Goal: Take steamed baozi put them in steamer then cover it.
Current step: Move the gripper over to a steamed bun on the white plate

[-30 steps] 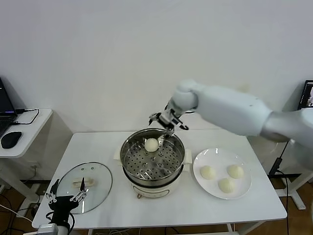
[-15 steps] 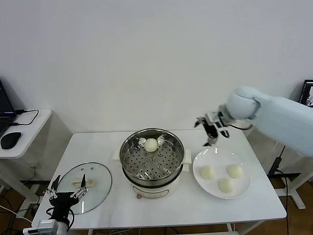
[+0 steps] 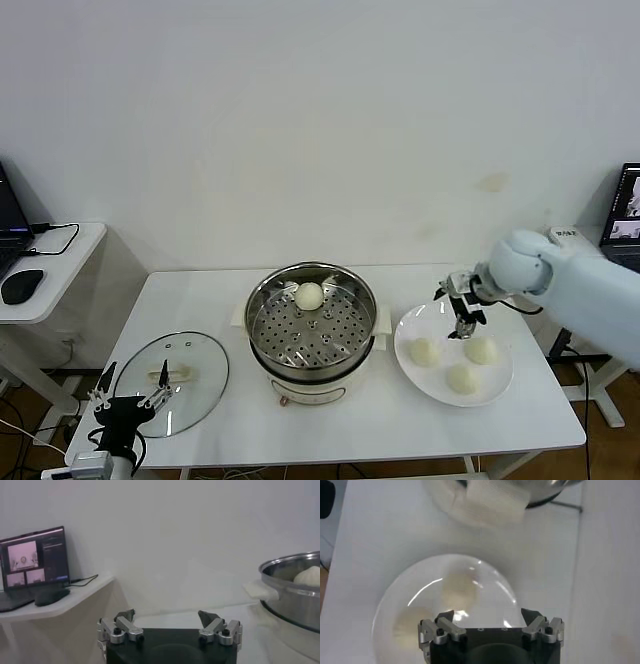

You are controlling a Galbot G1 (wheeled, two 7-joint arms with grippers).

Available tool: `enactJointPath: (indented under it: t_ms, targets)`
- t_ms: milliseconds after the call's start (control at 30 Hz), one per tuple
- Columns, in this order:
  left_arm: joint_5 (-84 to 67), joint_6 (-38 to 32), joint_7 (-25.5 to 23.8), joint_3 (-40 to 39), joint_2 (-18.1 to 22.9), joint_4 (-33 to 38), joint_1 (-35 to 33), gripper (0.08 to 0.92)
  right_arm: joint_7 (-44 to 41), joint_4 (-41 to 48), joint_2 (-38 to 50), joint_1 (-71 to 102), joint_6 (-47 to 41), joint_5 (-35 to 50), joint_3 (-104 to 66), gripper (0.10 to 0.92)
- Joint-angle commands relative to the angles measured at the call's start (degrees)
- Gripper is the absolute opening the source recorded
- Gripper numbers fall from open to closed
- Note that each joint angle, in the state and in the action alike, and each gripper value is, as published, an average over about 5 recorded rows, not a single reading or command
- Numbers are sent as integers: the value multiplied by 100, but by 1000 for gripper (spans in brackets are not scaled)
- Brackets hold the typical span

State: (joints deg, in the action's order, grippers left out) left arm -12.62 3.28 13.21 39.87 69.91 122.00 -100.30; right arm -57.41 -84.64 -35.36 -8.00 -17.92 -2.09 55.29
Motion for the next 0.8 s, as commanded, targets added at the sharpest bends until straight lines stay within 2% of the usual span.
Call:
enactJointPath:
  t_ms: [33,500,800]
  targets:
    - [5,-1,-2,5,4,0,-3,823,25,403,-318,874,-46,-382,-339,823]
    - [12,-6,-5,73,33,9,-43,823,283,983,-936,1256,88,-645,-661,819]
    - [6,-4,-11,77,25,-21,-20,823,236,997,-959,1256,7,-737,-681,727]
